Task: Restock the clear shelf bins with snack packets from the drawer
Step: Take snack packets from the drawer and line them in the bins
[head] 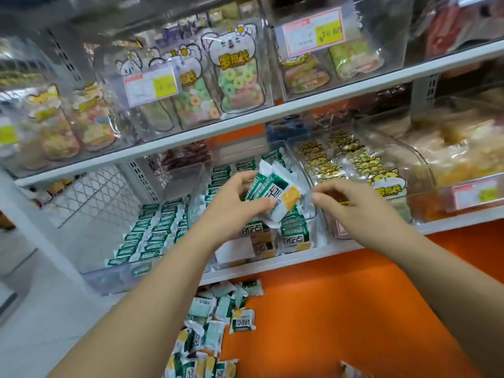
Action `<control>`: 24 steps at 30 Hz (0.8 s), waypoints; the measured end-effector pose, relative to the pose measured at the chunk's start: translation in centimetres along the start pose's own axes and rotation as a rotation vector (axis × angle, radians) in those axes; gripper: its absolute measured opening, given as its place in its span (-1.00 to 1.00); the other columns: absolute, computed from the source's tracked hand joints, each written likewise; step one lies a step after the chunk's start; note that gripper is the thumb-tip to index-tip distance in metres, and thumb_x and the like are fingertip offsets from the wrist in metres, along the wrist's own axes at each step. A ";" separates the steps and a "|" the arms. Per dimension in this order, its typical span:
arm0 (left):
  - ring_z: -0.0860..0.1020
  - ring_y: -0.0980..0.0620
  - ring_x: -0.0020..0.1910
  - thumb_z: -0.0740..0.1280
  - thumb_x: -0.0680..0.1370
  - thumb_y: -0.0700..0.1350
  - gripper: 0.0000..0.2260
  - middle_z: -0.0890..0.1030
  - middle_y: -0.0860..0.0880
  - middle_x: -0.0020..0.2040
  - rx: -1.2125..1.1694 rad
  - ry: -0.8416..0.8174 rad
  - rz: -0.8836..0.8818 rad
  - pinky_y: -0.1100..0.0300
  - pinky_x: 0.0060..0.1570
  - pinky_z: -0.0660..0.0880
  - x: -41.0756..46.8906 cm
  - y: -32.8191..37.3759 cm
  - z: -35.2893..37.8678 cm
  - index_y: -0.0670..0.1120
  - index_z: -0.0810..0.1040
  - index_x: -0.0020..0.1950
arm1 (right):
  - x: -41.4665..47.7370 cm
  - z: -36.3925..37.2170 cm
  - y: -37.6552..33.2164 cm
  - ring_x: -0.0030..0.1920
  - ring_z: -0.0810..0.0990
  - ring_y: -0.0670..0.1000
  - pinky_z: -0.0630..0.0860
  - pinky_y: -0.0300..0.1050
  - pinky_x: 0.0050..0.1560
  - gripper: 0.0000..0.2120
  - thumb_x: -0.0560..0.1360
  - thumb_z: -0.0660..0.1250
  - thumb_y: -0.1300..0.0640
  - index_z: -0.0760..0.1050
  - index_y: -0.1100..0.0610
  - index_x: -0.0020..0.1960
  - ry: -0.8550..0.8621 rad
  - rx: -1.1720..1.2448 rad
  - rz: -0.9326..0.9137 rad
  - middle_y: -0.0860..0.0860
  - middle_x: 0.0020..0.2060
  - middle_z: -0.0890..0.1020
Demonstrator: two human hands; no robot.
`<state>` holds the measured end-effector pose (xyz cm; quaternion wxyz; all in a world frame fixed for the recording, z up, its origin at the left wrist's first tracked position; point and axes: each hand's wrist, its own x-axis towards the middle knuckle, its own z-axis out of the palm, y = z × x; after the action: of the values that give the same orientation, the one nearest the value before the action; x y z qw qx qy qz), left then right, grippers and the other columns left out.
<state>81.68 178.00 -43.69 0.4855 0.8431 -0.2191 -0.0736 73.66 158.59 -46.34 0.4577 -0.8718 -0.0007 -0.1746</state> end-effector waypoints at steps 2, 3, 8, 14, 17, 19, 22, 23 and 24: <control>0.54 0.40 -0.12 0.42 0.49 -0.12 -0.55 0.54 0.12 0.12 0.024 0.071 0.041 0.48 -0.10 0.44 2.1 0.7 0.1 0.02 0.36 0.32 | 0.7 -0.4 1.8 -0.04 0.52 -0.12 0.41 -0.28 0.01 -0.68 0.56 0.30 0.08 0.48 0.04 0.30 -0.077 -0.323 0.061 -0.07 0.16 0.58; 0.51 0.44 -0.19 0.42 0.49 -0.12 -0.56 0.51 0.18 0.06 0.062 0.080 0.048 0.54 -0.23 0.39 3.2 0.7 0.3 0.02 0.35 0.31 | 0.9 -0.3 2.8 0.09 0.53 -0.03 0.44 -0.18 0.12 -0.64 0.55 0.30 0.08 0.44 0.04 0.35 -0.126 -0.464 0.107 -0.01 0.24 0.55; 0.54 0.19 -0.02 0.45 0.45 -0.02 -0.47 0.50 0.02 0.22 0.240 0.081 0.051 0.33 -0.17 0.45 6.8 0.3 1.8 0.04 0.30 0.35 | 1.0 0.1 4.5 0.42 0.26 0.06 0.15 0.16 0.42 -0.56 0.57 0.21 -0.02 0.29 -0.02 0.43 -0.261 -0.730 0.171 0.01 0.39 0.39; 0.45 0.14 0.15 0.45 0.47 -0.05 -0.39 0.42 0.04 0.26 0.298 0.064 0.051 0.47 -0.04 0.34 8.0 -0.5 2.2 0.00 0.25 0.43 | 1.0 -0.5 4.8 0.47 0.16 0.03 0.05 0.20 0.48 -0.45 0.55 0.25 -0.04 0.18 -0.02 0.49 -0.322 -0.700 0.128 -0.04 0.47 0.28; 0.36 0.01 0.37 0.47 0.45 -0.06 -0.38 0.38 0.00 0.41 0.368 0.000 0.046 0.16 0.29 0.31 8.2 -1.3 1.7 -0.01 0.28 0.45 | 0.8 -0.6 5.0 0.49 0.14 0.01 0.02 0.21 0.48 -0.44 0.55 0.25 -0.04 0.16 -0.02 0.50 -0.320 -0.694 0.109 -0.06 0.48 0.25; 0.35 -0.02 0.39 0.48 0.44 -0.06 -0.37 0.37 -0.02 0.43 0.386 -0.034 0.045 0.07 0.37 0.28 8.3 -1.4 1.2 -0.02 0.30 0.45 | 0.7 -0.6 5.1 0.49 0.13 0.01 0.00 0.20 0.47 -0.43 0.56 0.25 -0.05 0.15 -0.02 0.50 -0.317 -0.696 0.100 -0.06 0.49 0.23; 0.36 0.01 0.39 0.48 0.45 -0.07 -0.38 0.38 0.01 0.43 0.456 -0.100 0.063 0.05 0.41 0.27 8.6 -1.4 0.8 0.00 0.31 0.45 | 0.7 -0.5 5.4 0.51 0.09 0.01 -0.02 0.21 0.48 -0.41 0.55 0.25 -0.06 0.13 -0.01 0.51 -0.313 -0.694 0.091 -0.07 0.50 0.19; 0.36 0.02 0.39 0.47 0.45 -0.08 -0.40 0.39 0.03 0.42 0.495 -0.122 0.066 0.08 0.40 0.27 8.7 -1.4 0.7 0.01 0.31 0.44 | 0.6 -0.5 5.4 0.51 0.08 0.02 -0.02 0.21 0.48 -0.41 0.55 0.25 -0.06 0.13 -0.01 0.51 -0.313 -0.689 0.091 -0.07 0.51 0.19; 0.36 0.03 0.39 0.46 0.46 -0.08 -0.41 0.40 0.04 0.41 0.552 -0.146 0.073 0.15 0.38 0.27 8.9 -1.3 0.8 0.02 0.31 0.44 | 0.6 -0.5 5.4 0.51 0.08 0.02 -0.03 0.21 0.48 -0.40 0.55 0.26 -0.06 0.13 -0.01 0.51 -0.312 -0.684 0.092 -0.07 0.51 0.19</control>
<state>89.76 174.07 -44.43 0.2229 0.9274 -0.2955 -0.0541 74.98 154.94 -50.21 0.1419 -0.9895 0.0272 -0.0092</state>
